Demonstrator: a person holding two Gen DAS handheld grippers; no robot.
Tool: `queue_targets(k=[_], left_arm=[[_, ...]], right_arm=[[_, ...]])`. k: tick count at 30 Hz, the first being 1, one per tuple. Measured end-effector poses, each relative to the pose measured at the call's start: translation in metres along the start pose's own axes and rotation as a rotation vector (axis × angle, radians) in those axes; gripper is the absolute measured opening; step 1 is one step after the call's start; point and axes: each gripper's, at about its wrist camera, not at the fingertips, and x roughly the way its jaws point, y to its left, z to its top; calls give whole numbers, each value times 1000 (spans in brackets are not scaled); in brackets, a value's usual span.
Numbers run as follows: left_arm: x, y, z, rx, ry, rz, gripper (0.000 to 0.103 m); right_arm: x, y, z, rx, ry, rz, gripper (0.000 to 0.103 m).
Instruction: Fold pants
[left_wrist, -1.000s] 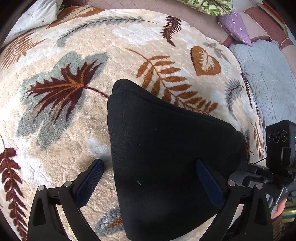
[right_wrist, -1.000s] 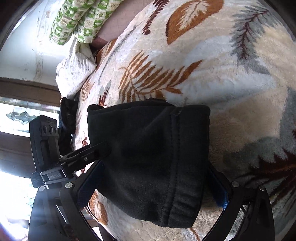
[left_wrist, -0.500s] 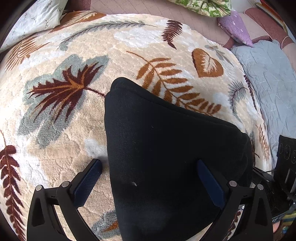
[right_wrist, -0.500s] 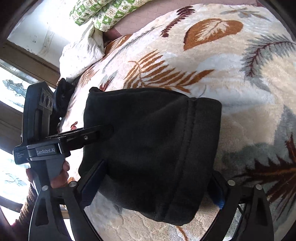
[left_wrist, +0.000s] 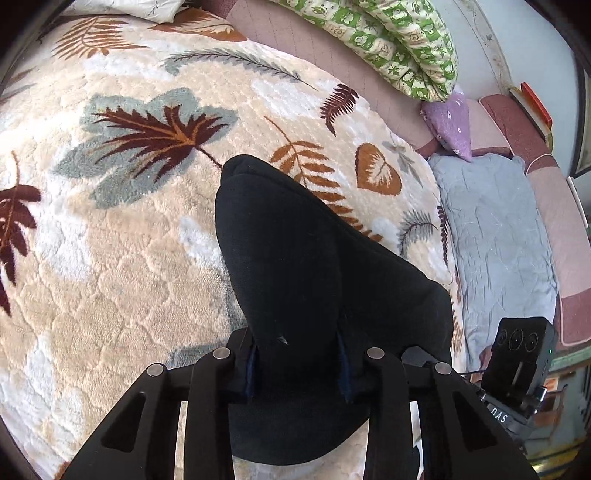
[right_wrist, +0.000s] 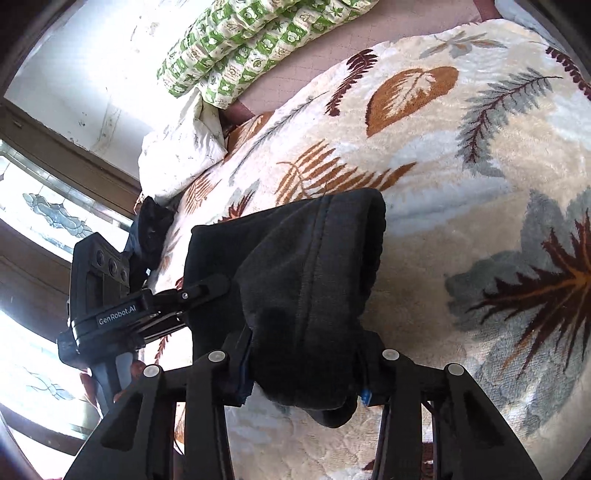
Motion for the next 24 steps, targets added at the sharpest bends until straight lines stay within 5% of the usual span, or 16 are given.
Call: queue_targets(k=[17,24], left_arm=[[-89,42,4,-67,-73,49,30],[-86,48,2,-57,-38,72,31]], right_arm=[[37,74,5,-21,70,98,40],[48,70,-12,-124,108,-94,54]])
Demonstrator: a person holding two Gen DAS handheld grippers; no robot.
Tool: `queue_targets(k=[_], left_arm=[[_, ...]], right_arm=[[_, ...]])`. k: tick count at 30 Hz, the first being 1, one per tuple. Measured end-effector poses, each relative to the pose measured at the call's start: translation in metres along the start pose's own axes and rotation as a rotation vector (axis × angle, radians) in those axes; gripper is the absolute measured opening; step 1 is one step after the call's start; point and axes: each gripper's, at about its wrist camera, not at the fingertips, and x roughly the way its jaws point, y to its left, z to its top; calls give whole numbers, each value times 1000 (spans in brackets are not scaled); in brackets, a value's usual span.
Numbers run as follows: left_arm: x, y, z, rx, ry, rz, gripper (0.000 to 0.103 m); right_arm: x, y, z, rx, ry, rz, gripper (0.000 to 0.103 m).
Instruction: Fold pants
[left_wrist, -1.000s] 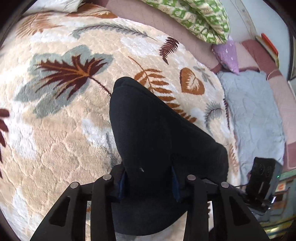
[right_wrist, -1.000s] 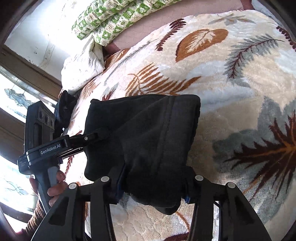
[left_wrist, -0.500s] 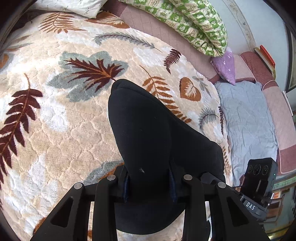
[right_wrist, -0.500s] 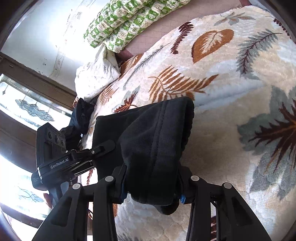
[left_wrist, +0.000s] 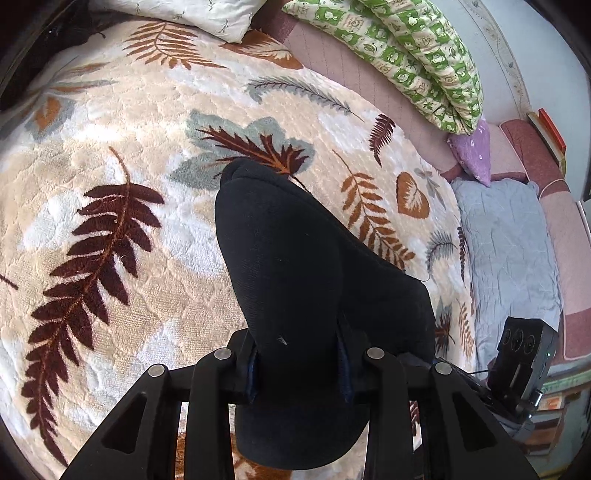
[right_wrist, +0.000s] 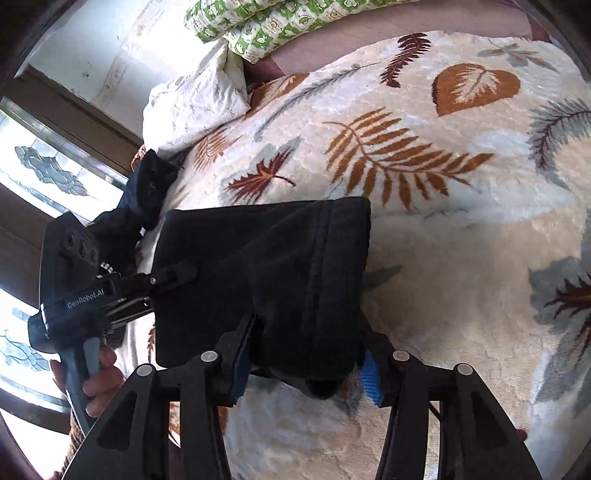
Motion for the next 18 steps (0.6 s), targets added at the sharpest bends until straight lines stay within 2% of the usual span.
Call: queue_targets(k=[1,2,3,4,7,8,9,10,11,14,18], left_arm=[[0,1,0,-7,2,-7,31],[-1,2,0,-13,4,-15,31],[-1,3,1,-12,6,-16,32],[1,4,3,-12,11,-11,32],[7,9,7,-40,30,-8,32],[8,10,7,-45,29,-9,32],[8,10,7,-46,21,0,32],[8,11,8,-47,15,8,32],[8,12,9,-52,14,14,32],[2,13,14,-69,-3,22,31],[-27,11,28,-46,-88,44,31]], right_arm=[[0,-1,-2,-11,-3,-22,57],[-1,-4,-3,-9,-13,-31,66],[-2,-9,-6,9,-25,-15,69],[2,-14,-7,33,-20,21,73],[33,-28,-9,134,71,166,77],[33,-30,-12,152,25,188,76],[32,-30,-12,159,-16,229,76],[32,-30,-12,172,-35,260,65],[34,-31,-11,197,-41,284,47],[35,-28,-6,238,-43,339,45],[28,-2,13,210,-64,397,44]])
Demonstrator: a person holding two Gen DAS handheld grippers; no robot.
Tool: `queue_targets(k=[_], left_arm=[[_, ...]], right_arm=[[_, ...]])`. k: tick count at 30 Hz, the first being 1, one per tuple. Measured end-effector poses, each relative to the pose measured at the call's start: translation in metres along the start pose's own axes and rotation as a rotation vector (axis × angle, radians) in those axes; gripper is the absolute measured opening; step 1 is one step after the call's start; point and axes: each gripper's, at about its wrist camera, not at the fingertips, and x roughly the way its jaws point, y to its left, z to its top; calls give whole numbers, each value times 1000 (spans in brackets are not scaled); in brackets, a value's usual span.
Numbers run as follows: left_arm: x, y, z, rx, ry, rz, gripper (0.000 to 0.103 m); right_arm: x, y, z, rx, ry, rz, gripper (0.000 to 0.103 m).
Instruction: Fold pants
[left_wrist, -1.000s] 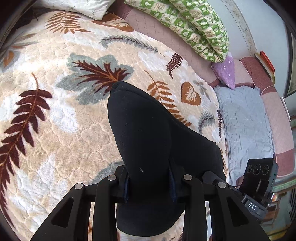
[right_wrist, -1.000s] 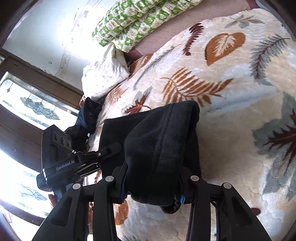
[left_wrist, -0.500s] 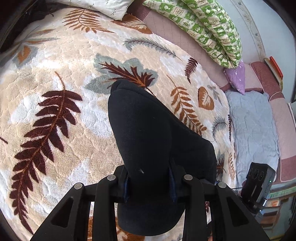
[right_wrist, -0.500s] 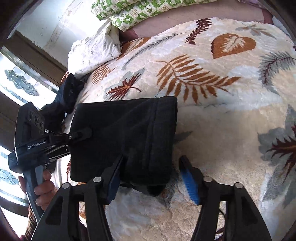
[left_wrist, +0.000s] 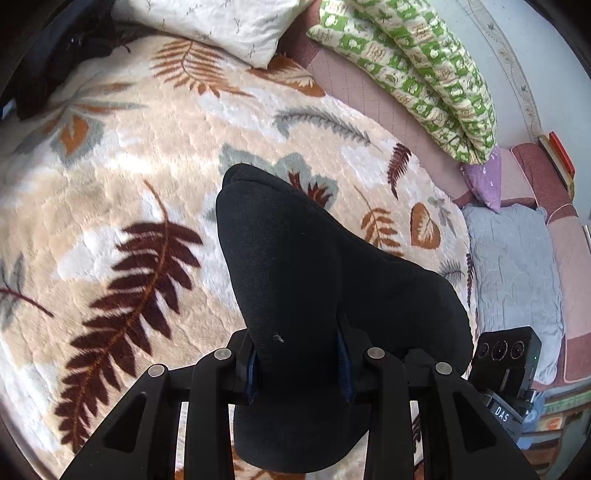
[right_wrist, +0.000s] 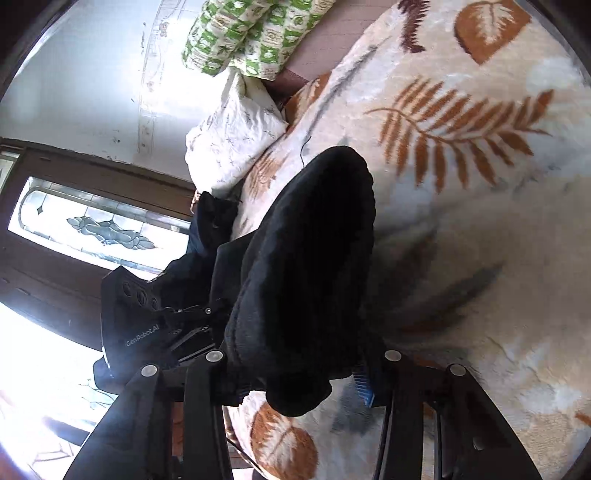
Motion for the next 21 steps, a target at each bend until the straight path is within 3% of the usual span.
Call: queue_targets(k=[5,9,12,15,18,21], left_arm=[[-23,13,27,8,-65,56,32],[-5,34,39,-4,-12,143,32],[16,44,42,-6,23,188,36],[19,42,42,27,-3,215,49],[20,36,38,78,-21,260,64],[11,35,34,72,-31,245,64]], right_arm=[[33,34,28,-56,18,-12,44],[71,43,34,-104,60,-115,44],[92,46,26,-201,90,-261,51],[85,41,18,-243,72,-290,62],[61,23,22,-165,24,-272,74],[47,18,26,-168,3,-329,77]])
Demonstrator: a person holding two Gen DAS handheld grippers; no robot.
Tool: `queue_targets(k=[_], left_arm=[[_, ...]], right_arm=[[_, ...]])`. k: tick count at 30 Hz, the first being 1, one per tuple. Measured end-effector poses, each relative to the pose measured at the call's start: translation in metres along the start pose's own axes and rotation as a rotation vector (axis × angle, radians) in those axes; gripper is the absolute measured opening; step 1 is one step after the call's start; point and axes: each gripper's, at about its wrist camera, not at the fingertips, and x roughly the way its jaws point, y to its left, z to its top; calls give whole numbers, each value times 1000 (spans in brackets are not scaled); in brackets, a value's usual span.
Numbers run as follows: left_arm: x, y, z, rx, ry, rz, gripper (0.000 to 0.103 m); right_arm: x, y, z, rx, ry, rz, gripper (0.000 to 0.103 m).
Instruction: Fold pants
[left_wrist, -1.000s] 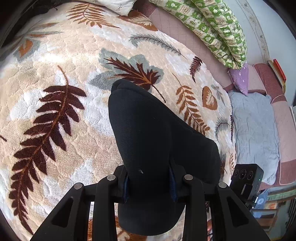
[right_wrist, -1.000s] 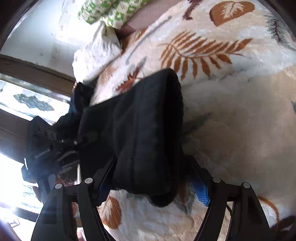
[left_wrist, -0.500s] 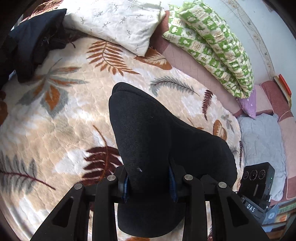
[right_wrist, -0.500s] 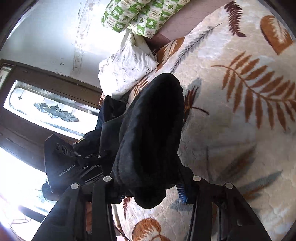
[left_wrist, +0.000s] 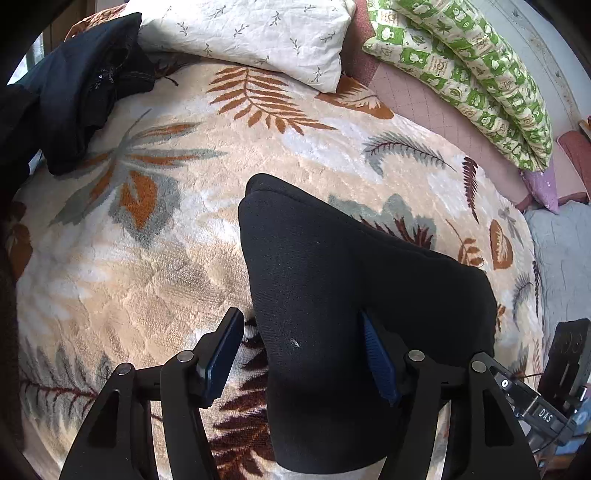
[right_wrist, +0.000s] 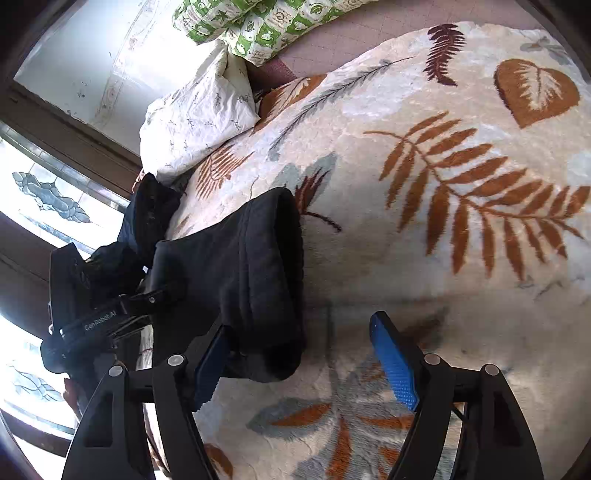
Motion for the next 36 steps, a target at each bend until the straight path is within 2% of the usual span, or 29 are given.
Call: queue_targets(k=[2,4,8,10,12,16,18,22,25,26,28,30,33,36], left_arm=[[-13,1,-4,3,-33,15,64],[-28,4,-9,10,-74,44,61],[-57,9,-25,-24,-129,3,62],[-64,8,-35,-18,-143,-16,62],[-64,2,-43,14,-133,-10,62],[-45,-6,-48,68,-86,52,62],[-33,-2,-48,51,-49,60,63],[-10,11,-40,-22,8,16,72],[-12,14,-36,-57,7,2,71],[-13,16,-35,-64,8,2,69],[-23,21,-39,-81,-1,-15,68],[-36,26,-46,-106,-13,-28,68],[-61,29,-69,-127,-41,-32,70],[-81,20,-97,-110,-71,-1,75]], right_arm=[[-11,7,0,-33,-24,-41,77],[-27,13,-1,-46,-64,-41,77],[-51,38,6,-94,-169,21,77],[-52,54,9,-133,-186,70,77],[-43,68,13,-156,-173,100,77],[-14,73,14,-133,-102,122,77],[1,64,13,-91,-63,109,77],[21,35,10,6,-25,104,76],[28,19,12,69,23,69,77],[28,13,11,108,43,89,77],[15,6,7,154,18,135,77],[-4,8,1,128,-7,147,77],[-34,20,-13,57,-29,106,82],[-57,40,-30,-43,-32,-3,89]])
